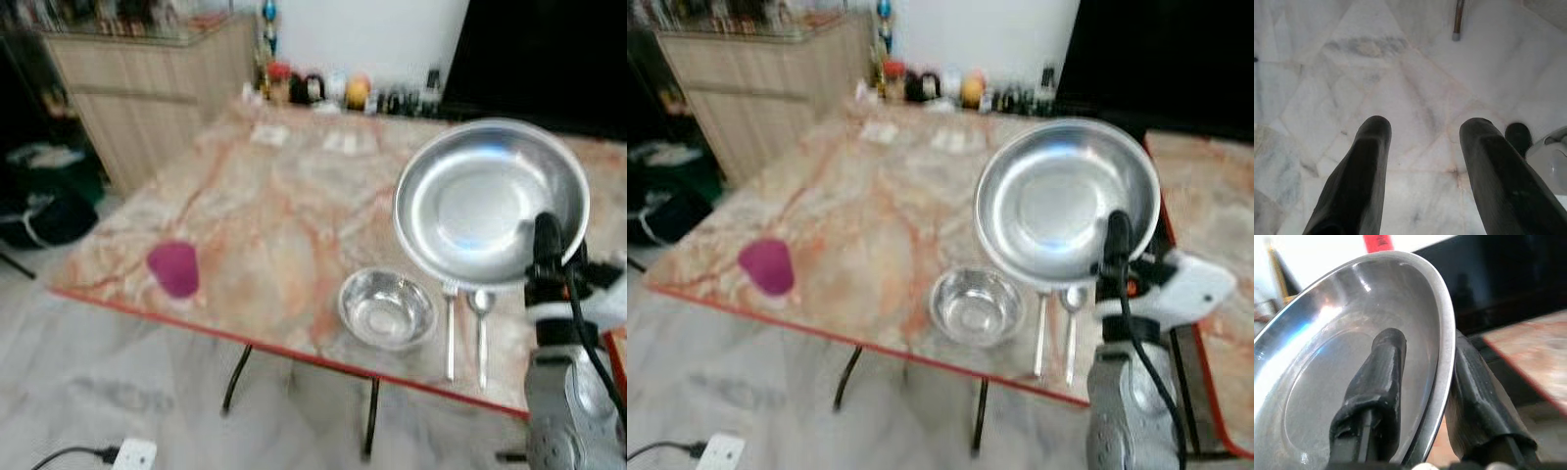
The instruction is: Setting the table
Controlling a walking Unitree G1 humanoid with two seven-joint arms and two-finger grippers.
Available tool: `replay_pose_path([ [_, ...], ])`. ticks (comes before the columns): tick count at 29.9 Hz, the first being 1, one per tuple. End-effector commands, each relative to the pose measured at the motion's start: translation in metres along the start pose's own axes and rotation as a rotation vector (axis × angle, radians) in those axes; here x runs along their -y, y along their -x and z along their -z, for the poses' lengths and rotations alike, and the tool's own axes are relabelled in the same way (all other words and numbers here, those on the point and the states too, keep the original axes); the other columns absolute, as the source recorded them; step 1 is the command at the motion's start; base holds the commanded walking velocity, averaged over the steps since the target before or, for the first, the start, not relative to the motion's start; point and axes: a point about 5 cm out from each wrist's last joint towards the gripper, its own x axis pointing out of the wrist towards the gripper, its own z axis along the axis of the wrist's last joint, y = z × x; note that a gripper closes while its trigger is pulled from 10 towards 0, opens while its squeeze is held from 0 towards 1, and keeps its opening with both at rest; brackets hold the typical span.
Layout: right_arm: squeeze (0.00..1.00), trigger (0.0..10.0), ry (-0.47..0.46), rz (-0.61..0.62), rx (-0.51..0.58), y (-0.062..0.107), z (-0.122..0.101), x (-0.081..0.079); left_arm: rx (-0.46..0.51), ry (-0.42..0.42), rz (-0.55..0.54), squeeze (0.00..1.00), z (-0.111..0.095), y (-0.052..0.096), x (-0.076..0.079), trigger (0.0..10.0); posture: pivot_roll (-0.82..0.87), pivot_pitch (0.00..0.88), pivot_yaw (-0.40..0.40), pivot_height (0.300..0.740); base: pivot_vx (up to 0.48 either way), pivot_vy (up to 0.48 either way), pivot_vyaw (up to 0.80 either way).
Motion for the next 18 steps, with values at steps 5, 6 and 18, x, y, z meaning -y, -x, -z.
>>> replay_pose_path([
  [5, 0.00, 10.0, 0.015, 0.053, 0.034, 0.0020, -0.0075, 0.0083, -0.012, -0.023, -0.003, 0.00, 0.0002, -0.0004, -0.0052, 10.0, 0.11, 0.000, 0.013, 0.740, 0.000, -0.278, 0.00],
  [6, 0.00, 10.0, 0.015, 0.055, 0.035, 0.0023, -0.0076, 0.0089, -0.011, -0.023, -0.004, 0.00, -0.0002, -0.0006, -0.0057, 10.0, 0.11, 0.000, 0.013, 0.740, 0.000, -0.277, 0.00],
  [18, 0.00, 10.0, 0.001, 0.073, 0.013, 0.0045, -0.0018, 0.0074, -0.003, -0.029, 0.010, 0.00, -0.0025, -0.0013, -0.0027, 10.0, 0.10, 0.000, 0.005, 0.740, 0.000, -0.280, 0.00],
])
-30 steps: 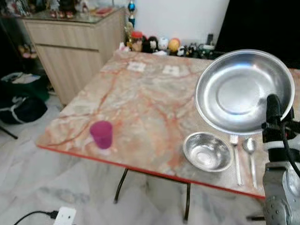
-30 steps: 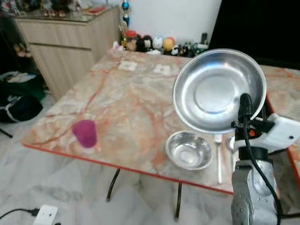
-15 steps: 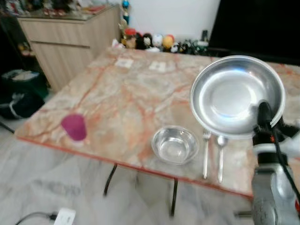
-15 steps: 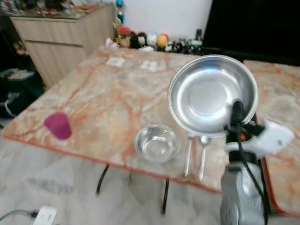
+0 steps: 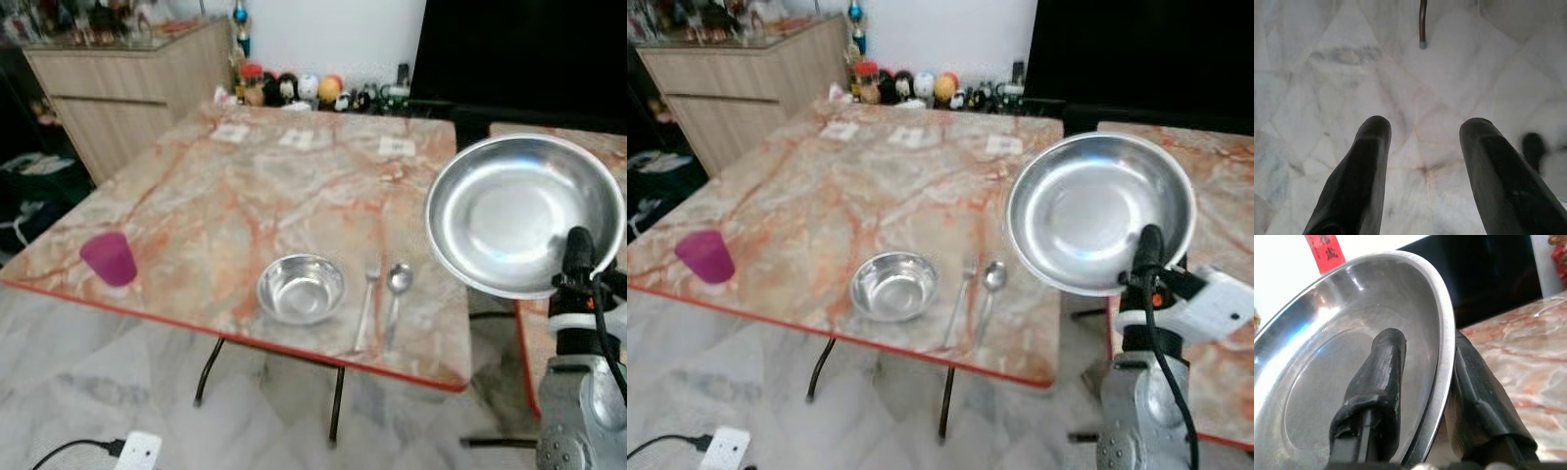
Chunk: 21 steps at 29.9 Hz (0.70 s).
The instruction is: Setting the table
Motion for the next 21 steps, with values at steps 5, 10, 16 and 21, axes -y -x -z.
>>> replay_pose_path([
  [5, 0.00, 10.0, -0.010, -0.028, 0.002, -0.002, 0.000, -0.008, -0.031, -0.019, 0.005, 0.00, 0.011, 0.004, -0.002, 10.0, 0.10, 0.000, -0.001, 0.740, 0.000, -0.294, 0.00],
  [10, 0.00, 10.0, -0.014, -0.024, 0.002, -0.003, 0.000, -0.008, -0.036, -0.015, 0.006, 0.00, 0.014, 0.005, -0.002, 10.0, 0.10, 0.000, -0.004, 0.740, 0.000, -0.311, 0.00],
  [16, 0.00, 10.0, -0.018, -0.024, 0.001, -0.003, 0.001, -0.009, -0.044, -0.017, 0.010, 0.00, 0.019, 0.007, -0.001, 10.0, 0.09, 0.000, -0.008, 0.740, 0.000, -0.364, 0.00],
  [21, 0.00, 10.0, -0.021, -0.023, -0.006, -0.002, 0.003, -0.008, -0.048, -0.018, 0.014, 0.00, 0.020, 0.007, 0.000, 10.0, 0.09, 0.000, -0.008, 0.740, 0.000, -0.407, 0.00],
])
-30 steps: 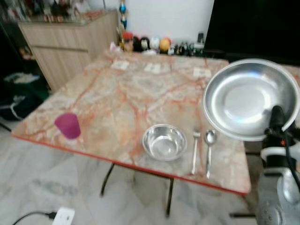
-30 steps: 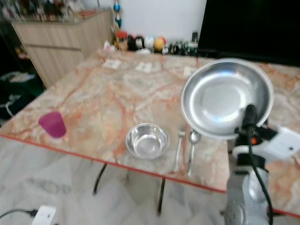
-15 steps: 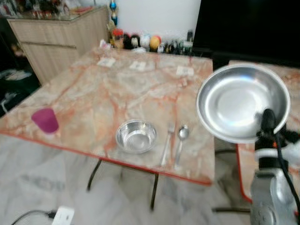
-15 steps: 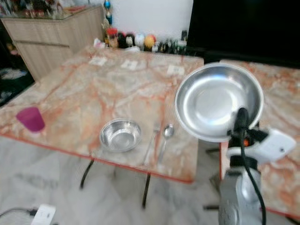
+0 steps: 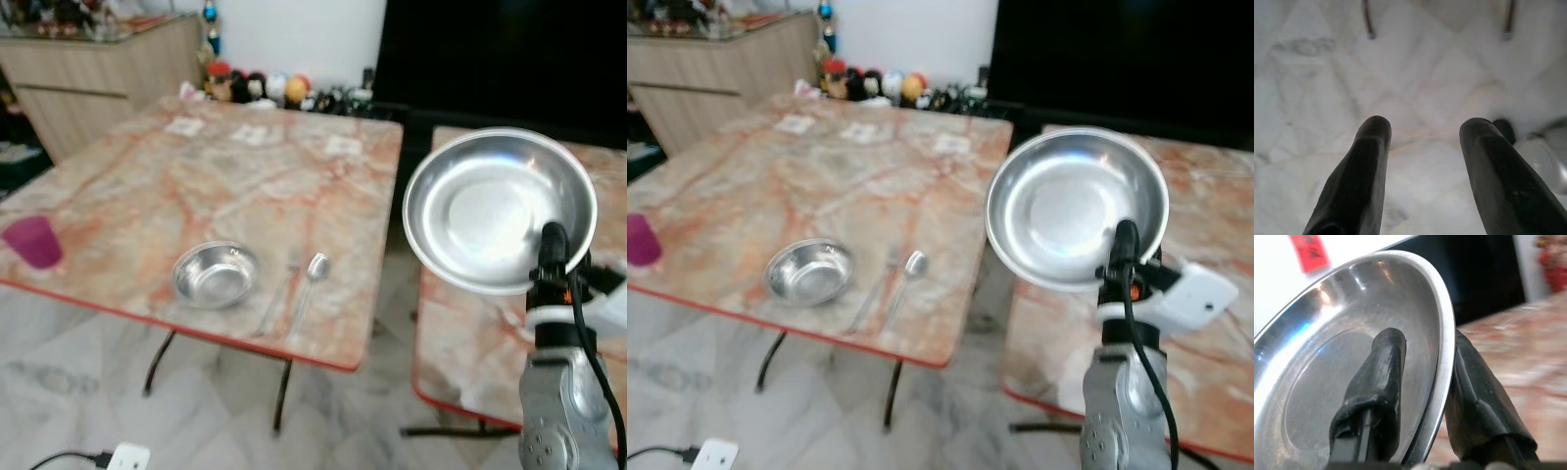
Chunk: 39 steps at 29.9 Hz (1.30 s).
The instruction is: Setting the table
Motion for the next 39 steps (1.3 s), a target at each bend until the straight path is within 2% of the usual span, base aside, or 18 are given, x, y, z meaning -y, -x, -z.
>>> replay_pose_path([
  [1, 0.00, 10.0, -0.013, -0.014, 0.020, -0.002, -0.004, -0.005, -0.018, -0.020, 0.001, 0.00, 0.005, 0.002, -0.004, 10.0, 0.09, 0.000, -0.009, 0.740, 0.000, -0.416, 0.00],
  [11, 0.00, 10.0, -0.010, -0.008, 0.019, -0.004, -0.004, -0.004, -0.022, -0.016, 0.001, 0.00, 0.003, 0.001, -0.002, 10.0, 0.09, 0.000, -0.012, 0.740, 0.000, -0.415, 0.00],
  [22, 0.00, 10.0, -0.005, 0.101, 0.006, 0.000, -0.001, 0.013, -0.023, -0.010, 0.000, 0.00, 0.004, 0.001, -0.004, 10.0, 0.08, 0.000, -0.008, 0.740, 0.000, -0.415, 0.00],
  [25, 0.00, 10.0, 0.008, 0.127, -0.027, 0.001, 0.003, 0.017, -0.022, -0.001, -0.004, 0.00, 0.004, 0.001, -0.004, 10.0, 0.08, 0.000, -0.008, 0.740, 0.000, 0.000, 0.00],
  [27, 0.00, 10.0, -0.020, 0.148, -0.031, 0.002, 0.004, 0.020, -0.017, -0.004, -0.002, 0.00, 0.003, 0.001, -0.003, 10.0, 0.08, 0.000, -0.006, 0.740, 0.000, 0.000, -0.71],
  [33, 0.00, 10.0, -0.012, 0.164, -0.028, 0.001, 0.004, 0.022, -0.001, -0.007, 0.001, 0.00, -0.003, -0.002, 0.001, 10.0, 0.08, 0.000, -0.006, 0.740, 0.000, 0.000, -0.71],
  [37, 0.00, 10.0, 0.004, 0.159, -0.030, 0.000, 0.005, 0.022, 0.005, -0.007, 0.005, 0.00, -0.006, -0.002, 0.003, 10.0, 0.08, 0.000, -0.007, 0.740, 0.000, 0.000, 0.00],
  [39, 0.00, 10.0, -0.012, 0.146, -0.069, -0.001, 0.010, 0.020, 0.008, -0.006, 0.007, 0.00, -0.006, -0.003, 0.005, 10.0, 0.08, 0.000, -0.008, 0.740, 0.000, 0.000, 0.00],
])
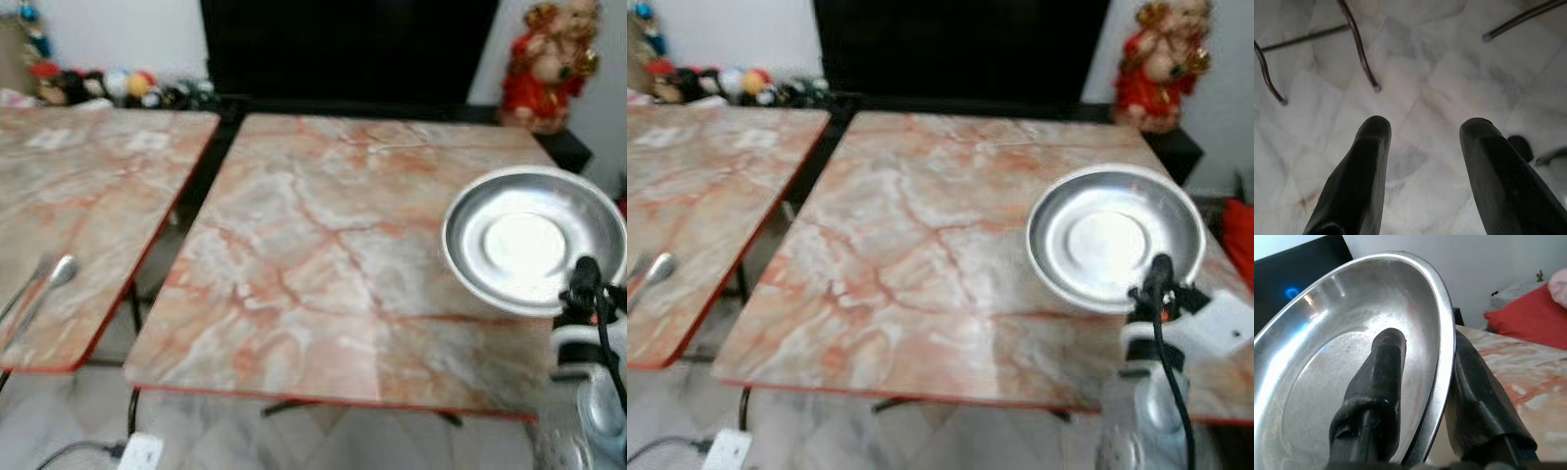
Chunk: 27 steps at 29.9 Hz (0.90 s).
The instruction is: Setting the table
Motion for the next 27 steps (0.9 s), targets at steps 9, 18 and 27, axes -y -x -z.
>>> replay_pose_path([
  [9, 0.00, 10.0, -0.009, -0.081, -0.174, -0.008, 0.023, -0.013, -0.023, -0.018, -0.007, 0.00, 0.007, 0.003, -0.002, 10.0, 0.08, 0.000, -0.012, 0.740, 0.000, 0.000, 0.00],
  [18, 0.00, 10.0, -0.080, 0.107, -0.242, -0.006, 0.033, 0.007, -0.039, -0.018, -0.010, 0.00, 0.011, 0.004, -0.005, 10.0, 0.08, 0.000, -0.011, 0.740, 0.000, 0.000, 0.00],
  [27, 0.00, 10.0, -0.084, 0.118, -0.369, 0.004, 0.052, 0.011, -0.041, -0.021, -0.006, 0.00, 0.012, 0.004, -0.004, 10.0, 0.08, 0.000, -0.012, 0.740, 0.000, 0.000, 0.00],
])
